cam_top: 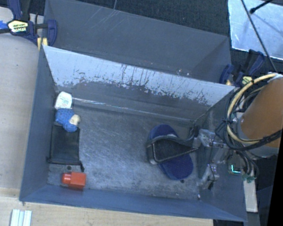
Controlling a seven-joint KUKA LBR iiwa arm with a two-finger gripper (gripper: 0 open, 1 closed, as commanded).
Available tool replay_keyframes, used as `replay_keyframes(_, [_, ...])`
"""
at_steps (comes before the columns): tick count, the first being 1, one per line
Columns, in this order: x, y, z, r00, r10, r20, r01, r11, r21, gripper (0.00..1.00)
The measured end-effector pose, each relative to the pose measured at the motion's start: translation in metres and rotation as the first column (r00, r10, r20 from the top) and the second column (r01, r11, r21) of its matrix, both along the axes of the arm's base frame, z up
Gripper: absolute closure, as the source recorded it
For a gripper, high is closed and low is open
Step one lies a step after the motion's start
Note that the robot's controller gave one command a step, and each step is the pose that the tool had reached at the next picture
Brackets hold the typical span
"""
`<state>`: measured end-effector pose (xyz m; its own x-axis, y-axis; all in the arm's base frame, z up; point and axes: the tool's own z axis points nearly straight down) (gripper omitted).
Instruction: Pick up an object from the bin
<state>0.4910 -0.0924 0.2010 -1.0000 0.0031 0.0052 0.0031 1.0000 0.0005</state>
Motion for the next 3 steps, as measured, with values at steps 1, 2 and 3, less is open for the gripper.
replay_keyframes(1, [0.042, 0.031, -0.096, 0.999, 0.021, 0.040, -0.020, 1.000, -0.010, 0.00])
replay_keyframes(2, [0.115, 0.057, -0.122, 0.999, -0.036, 0.026, 0.036, 0.999, 0.000, 0.00])
replay_keyframes(3, [0.110, 0.056, -0.123, 0.999, -0.036, 0.008, 0.036, 0.999, 0.000, 1.00])
